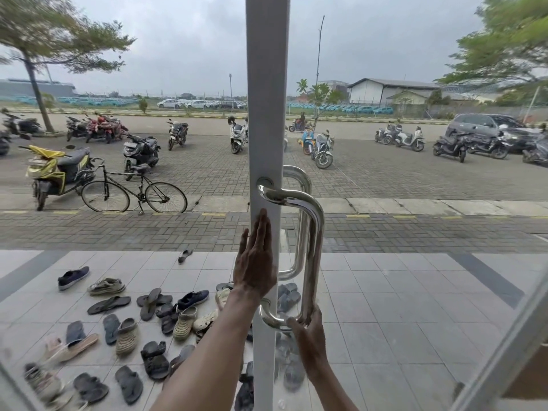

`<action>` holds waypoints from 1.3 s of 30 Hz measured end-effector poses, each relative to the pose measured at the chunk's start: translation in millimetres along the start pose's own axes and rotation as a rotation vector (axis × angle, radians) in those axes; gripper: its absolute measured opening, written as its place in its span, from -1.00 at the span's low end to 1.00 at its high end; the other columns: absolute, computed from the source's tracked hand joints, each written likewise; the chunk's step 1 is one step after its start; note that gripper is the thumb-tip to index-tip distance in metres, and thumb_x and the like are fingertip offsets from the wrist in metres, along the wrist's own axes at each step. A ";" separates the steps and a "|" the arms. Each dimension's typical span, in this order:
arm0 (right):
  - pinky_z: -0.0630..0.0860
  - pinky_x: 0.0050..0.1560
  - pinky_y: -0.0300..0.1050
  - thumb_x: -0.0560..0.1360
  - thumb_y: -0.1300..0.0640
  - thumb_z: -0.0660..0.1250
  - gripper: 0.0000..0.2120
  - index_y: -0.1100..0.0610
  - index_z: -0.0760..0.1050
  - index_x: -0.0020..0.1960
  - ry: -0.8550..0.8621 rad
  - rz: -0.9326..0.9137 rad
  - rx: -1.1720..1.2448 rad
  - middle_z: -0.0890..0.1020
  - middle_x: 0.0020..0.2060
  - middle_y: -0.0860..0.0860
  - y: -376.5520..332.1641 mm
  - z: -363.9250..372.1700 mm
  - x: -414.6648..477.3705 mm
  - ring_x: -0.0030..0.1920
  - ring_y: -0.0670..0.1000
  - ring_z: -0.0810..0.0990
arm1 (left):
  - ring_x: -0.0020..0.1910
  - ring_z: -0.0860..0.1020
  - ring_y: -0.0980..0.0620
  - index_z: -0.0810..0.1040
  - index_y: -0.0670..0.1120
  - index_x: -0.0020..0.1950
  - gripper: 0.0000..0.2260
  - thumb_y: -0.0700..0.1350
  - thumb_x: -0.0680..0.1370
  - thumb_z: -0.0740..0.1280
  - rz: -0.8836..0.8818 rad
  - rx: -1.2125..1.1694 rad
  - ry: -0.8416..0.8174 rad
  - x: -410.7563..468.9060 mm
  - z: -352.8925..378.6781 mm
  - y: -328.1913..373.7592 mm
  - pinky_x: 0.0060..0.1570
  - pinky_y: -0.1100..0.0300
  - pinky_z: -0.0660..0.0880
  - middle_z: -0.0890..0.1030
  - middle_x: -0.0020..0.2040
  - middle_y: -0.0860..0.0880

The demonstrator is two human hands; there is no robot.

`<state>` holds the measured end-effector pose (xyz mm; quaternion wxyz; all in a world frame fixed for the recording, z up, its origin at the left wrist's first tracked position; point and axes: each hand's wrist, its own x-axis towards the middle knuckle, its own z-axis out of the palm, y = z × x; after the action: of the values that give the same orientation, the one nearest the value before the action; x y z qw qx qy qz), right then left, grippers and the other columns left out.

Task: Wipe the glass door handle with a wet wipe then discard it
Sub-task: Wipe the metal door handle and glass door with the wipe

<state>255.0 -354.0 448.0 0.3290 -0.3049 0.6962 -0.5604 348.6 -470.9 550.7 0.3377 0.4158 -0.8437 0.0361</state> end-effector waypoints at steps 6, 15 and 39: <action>0.51 -0.13 -0.08 0.18 -0.06 0.41 -0.48 0.19 0.47 0.05 -0.134 0.086 0.290 0.56 -0.16 0.10 -7.2 -10.0 1.1 -0.15 0.03 0.58 | 0.64 -0.21 0.04 -0.23 -0.18 0.64 -0.06 -0.37 0.45 0.32 0.024 0.040 -0.002 -1.0 -0.3 -9.3 0.63 0.08 -0.17 -0.30 0.65 -0.05; 0.36 0.36 -0.09 0.35 -0.12 0.33 -0.21 0.06 0.22 0.53 -0.068 -0.638 0.084 0.44 0.41 -0.01 -179.7 -32.3 -0.1 0.40 -0.05 0.39 | 0.64 -0.22 0.00 -0.25 -0.19 0.63 -0.08 -0.43 0.46 0.28 0.013 0.048 0.021 -0.3 4.6 -6.3 0.63 0.05 -0.16 -0.32 0.64 -0.07; 0.03 0.56 0.04 0.38 -0.17 0.38 0.03 0.22 -0.09 0.60 0.182 -1.011 -0.764 -0.05 0.60 0.10 -201.9 -23.4 3.8 0.59 0.04 -0.15 | 0.65 0.04 -0.07 0.13 -0.29 0.61 -0.32 -0.33 0.51 0.30 0.032 -0.101 0.087 12.5 -22.3 8.6 0.61 -0.02 0.09 -0.03 0.65 -0.13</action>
<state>245.3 -381.0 649.3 -0.1682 -0.6428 0.6422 -0.3821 349.0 -466.1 577.2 0.3938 0.3827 -0.8356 0.0169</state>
